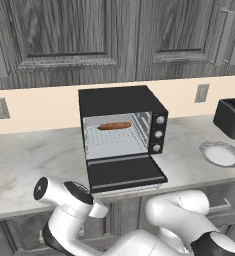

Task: Pull the toaster oven rack outwards. Pick up the baguette from the plate and place it on the toaster oven rack. Close the toaster oven door fully and set the temperature to the lowest setting.

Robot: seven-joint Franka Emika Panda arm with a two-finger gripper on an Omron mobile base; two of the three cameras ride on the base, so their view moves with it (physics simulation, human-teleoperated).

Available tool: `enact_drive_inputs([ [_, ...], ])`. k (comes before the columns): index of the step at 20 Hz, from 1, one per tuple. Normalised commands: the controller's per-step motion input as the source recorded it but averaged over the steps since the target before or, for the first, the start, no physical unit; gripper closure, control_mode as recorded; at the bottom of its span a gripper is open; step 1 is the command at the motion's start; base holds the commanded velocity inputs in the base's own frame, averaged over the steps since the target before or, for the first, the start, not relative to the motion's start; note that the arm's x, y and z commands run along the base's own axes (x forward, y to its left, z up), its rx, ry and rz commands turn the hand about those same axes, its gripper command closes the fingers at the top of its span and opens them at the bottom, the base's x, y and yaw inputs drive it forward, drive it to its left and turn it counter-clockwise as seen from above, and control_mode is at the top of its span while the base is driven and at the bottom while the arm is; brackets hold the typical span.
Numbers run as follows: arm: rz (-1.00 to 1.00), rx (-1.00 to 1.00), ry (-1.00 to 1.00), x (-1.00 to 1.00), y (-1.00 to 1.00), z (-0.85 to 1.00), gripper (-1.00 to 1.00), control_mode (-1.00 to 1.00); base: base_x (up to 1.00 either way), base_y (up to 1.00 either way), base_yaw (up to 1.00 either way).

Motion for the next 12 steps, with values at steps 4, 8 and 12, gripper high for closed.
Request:
enact_drive_inputs([
  [4, -0.02, 0.0, 0.04, 0.17, 0.0, -0.06, -1.0, -1.0, 0.0, 0.0, 0.0],
  [8, -0.02, 0.0, 0.07, 0.19, 0.0, -0.1, -1.0, -1.0, 0.0, 0.0, 0.0],
  [12, -0.02, 0.0, 0.07, 0.1, 0.0, -0.17, -1.0, -1.0, 0.0, 0.0, 0.0],
])
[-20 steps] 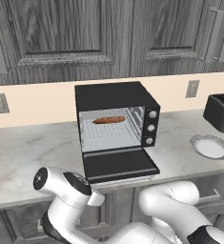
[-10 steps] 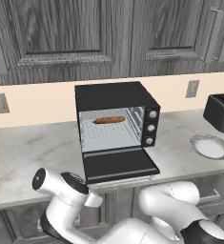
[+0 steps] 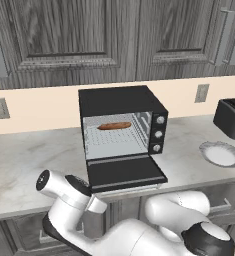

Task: Pull the toaster oven rack outwards. Pick up the baguette from the plate and place it on the toaster oven rack. Close the toaster oven door fully and set the temperature to the lowest setting.

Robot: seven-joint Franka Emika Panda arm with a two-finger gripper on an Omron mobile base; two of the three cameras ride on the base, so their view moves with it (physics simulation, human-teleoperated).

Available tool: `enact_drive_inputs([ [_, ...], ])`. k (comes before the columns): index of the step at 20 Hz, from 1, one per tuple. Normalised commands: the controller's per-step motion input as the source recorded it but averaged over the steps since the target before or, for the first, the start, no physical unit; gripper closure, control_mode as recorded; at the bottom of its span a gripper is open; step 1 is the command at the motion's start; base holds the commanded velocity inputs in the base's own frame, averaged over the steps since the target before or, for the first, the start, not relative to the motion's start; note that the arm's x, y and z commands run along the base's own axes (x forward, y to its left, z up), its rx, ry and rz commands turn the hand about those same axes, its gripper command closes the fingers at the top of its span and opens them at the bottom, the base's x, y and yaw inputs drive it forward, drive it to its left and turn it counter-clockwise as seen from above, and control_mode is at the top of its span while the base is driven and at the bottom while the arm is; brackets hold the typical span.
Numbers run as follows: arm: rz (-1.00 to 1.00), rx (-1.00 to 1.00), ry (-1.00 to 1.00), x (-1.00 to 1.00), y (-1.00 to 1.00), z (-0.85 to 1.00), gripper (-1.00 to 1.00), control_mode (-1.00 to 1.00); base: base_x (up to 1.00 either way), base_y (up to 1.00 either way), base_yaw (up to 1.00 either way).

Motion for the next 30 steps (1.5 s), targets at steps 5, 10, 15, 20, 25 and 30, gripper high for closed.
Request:
enact_drive_inputs([
  [5, -0.04, -0.01, 0.02, 0.07, 0.0, -0.21, -1.0, -1.0, 0.0, 0.0, 0.0],
  [10, -0.04, -0.02, 0.0, 0.06, 0.0, -0.2, -1.0, -1.0, 0.0, 0.0, 0.0],
  [15, -0.04, -0.03, 0.0, 0.03, 0.0, -0.21, -1.0, -1.0, 0.0, 0.0, 0.0],
  [20, -0.03, -0.01, 0.0, 0.09, 0.0, -0.13, -1.0, -1.0, 0.0, 0.0, 0.0],
  [25, -0.03, 0.0, 0.0, 0.14, 0.0, -0.08, -1.0, -1.0, 0.0, 0.0, 0.0],
  [30, -0.02, 0.0, 0.01, 0.15, 0.0, -0.11, -1.0, -1.0, 0.0, 0.0, 0.0],
])
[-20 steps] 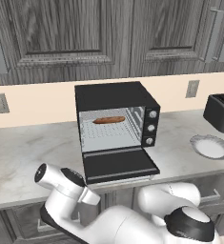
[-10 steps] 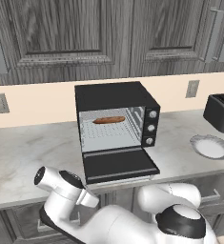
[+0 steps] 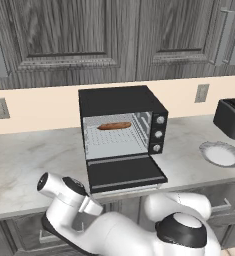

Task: Pull the toaster oven rack outwards. Pick up the baguette from the plate and place it on the toaster oven rack. Close the toaster oven door fully and set the temperature to the lowest setting.

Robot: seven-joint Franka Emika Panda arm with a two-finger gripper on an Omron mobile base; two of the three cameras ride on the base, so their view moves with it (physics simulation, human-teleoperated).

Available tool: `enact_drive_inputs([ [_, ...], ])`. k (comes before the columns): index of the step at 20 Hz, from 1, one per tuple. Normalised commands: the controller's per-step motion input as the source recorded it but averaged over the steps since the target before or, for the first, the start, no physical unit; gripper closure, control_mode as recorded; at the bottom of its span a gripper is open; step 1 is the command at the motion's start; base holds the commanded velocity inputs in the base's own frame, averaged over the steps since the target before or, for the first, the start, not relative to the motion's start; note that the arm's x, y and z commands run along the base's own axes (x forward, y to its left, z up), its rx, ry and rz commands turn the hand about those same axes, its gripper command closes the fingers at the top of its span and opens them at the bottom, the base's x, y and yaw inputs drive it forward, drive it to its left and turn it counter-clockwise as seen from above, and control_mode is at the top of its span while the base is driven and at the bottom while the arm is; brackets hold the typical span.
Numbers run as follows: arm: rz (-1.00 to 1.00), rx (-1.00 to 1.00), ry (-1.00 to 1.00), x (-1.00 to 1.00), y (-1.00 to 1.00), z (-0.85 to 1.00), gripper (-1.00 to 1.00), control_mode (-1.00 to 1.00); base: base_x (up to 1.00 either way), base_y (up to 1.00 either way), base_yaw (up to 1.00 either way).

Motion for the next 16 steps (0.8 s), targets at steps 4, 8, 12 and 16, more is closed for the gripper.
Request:
enact_drive_inputs([
  [4, -0.02, 0.0, 0.0, 0.12, 0.0, -0.15, -1.0, -1.0, 0.0, 0.0, 0.0],
  [8, -0.02, 0.0, 0.0, 0.09, 0.0, -0.09, -1.0, -1.0, 0.0, 0.0, 0.0],
  [12, -0.02, 0.0, 0.01, 0.08, -0.01, -0.02, -1.0, -1.0, 0.0, 0.0, 0.0],
  [16, -0.08, -0.04, 0.06, 0.0, -0.08, -0.01, -1.0, -1.0, 0.0, 0.0, 0.0],
])
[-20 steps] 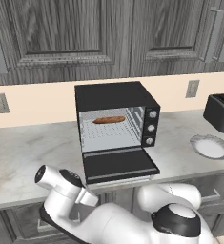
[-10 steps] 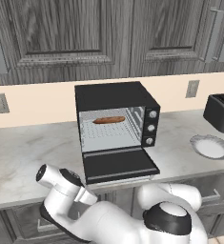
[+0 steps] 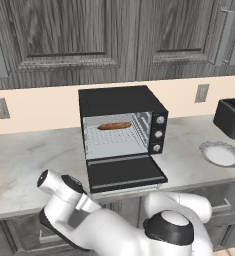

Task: Pull the toaster oven rack outwards. Pick up the baguette from the plate and place it on the toaster oven rack. Close the toaster oven door fully and set the temperature to the lowest setting.

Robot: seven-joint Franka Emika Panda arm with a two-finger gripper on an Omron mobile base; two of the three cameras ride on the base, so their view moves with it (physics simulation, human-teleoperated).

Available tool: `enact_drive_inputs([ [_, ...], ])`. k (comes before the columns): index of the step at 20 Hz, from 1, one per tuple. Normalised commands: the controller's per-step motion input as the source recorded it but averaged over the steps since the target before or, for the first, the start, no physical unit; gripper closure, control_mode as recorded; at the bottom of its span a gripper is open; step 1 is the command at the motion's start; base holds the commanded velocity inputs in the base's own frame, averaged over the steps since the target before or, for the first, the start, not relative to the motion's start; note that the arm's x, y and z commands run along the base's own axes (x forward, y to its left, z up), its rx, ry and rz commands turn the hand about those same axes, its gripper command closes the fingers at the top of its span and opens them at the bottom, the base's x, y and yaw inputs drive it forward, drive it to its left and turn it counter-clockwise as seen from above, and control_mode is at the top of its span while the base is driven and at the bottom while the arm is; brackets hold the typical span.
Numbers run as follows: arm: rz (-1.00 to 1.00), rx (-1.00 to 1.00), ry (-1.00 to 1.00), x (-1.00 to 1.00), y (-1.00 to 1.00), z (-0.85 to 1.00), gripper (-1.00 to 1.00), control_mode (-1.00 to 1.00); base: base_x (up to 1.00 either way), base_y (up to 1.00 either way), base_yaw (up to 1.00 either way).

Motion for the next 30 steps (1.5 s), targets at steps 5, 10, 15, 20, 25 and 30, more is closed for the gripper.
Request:
enact_drive_inputs([
  [5, -0.09, -0.05, 0.08, 0.0, -0.23, 0.0, -1.0, -1.0, 0.0, 0.0, 0.0],
  [10, 0.0, -0.02, 0.03, 0.0, -0.56, 0.0, -1.0, -1.0, 0.0, 0.0, 0.0],
  [15, 0.01, 0.0, 0.0, -0.1, -0.87, -0.01, -1.0, -1.0, 0.0, 0.0, 0.0],
  [20, 0.07, 0.0, 0.0, -0.19, -1.0, -0.06, -1.0, -1.0, 0.0, 0.0, 0.0],
  [25, 0.07, 0.0, 0.0, -0.16, -1.0, 0.0, -1.0, -1.0, 0.0, 0.0, 0.0],
  [30, 0.01, 0.0, 0.03, -0.15, -1.0, 0.0, -1.0, -1.0, 0.0, 0.0, 0.0],
])
